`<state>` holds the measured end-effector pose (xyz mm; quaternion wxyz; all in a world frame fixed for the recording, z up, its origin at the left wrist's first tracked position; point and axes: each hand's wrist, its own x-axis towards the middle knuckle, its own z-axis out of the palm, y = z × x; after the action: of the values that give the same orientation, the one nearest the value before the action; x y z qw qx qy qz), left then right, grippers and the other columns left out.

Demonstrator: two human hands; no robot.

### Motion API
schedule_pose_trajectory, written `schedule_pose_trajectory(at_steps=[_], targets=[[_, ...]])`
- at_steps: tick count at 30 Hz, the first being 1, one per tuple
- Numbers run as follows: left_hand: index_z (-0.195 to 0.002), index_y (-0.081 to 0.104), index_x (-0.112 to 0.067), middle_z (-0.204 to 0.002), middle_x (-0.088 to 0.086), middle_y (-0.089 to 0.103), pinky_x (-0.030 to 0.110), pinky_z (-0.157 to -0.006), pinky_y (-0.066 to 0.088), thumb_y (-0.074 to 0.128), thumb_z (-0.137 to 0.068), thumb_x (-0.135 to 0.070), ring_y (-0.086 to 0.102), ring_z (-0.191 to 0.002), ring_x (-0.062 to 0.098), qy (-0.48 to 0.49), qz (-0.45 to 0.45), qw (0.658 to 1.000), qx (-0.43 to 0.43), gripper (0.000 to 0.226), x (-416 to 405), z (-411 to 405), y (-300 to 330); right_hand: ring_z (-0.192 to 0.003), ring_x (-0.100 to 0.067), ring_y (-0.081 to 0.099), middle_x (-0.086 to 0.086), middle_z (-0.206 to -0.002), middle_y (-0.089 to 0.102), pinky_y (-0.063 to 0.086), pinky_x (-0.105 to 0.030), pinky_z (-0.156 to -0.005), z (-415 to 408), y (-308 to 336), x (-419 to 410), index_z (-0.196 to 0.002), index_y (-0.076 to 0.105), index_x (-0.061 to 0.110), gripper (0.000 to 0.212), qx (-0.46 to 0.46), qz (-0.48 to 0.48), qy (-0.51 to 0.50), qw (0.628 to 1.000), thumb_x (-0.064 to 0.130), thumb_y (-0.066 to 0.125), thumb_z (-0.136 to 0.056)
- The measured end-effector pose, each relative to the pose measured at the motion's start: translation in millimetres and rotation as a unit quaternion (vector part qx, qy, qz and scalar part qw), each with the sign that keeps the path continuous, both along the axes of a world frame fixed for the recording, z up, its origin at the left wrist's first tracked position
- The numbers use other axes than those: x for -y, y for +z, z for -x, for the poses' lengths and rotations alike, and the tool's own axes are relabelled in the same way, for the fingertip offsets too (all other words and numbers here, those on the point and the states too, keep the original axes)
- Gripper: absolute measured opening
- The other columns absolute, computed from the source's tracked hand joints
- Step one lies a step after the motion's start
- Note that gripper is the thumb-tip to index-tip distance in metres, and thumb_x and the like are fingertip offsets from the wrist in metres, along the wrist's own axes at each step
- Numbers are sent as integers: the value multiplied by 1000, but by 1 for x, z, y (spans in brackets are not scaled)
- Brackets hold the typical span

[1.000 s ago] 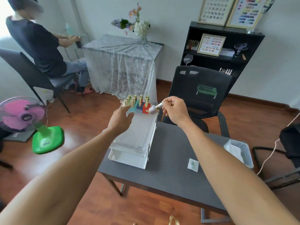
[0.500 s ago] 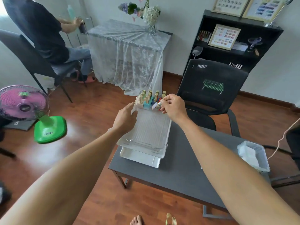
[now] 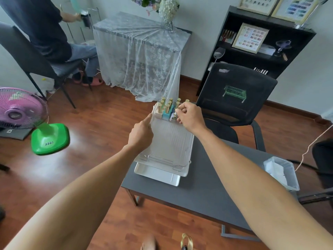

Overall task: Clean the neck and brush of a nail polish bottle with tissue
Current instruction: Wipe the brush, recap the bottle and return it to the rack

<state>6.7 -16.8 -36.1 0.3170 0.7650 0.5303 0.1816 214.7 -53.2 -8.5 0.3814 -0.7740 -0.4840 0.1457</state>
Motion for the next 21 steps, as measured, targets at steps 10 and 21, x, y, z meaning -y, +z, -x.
schedule_pose_trajectory(at_steps=[10,21], targets=[[-160,38,-37,-128,16,72,41,-80,47,33,-106,-13,59,-92,32,6,-13,1000,13,60,0,-2,-4,-88,-28,75,-15,-96,76,64,-48,-71,9,13,-10,-101,68,5,20,140,34,36,989,23,61,-106],[-160,38,-37,-125,15,72,46,-83,52,32,-104,-14,63,-97,36,-9,-19,1000,14,61,1,1,-1,-85,-28,77,-12,-93,78,64,-47,-67,12,23,0,-110,66,5,28,167,-4,0,986,31,62,-104]])
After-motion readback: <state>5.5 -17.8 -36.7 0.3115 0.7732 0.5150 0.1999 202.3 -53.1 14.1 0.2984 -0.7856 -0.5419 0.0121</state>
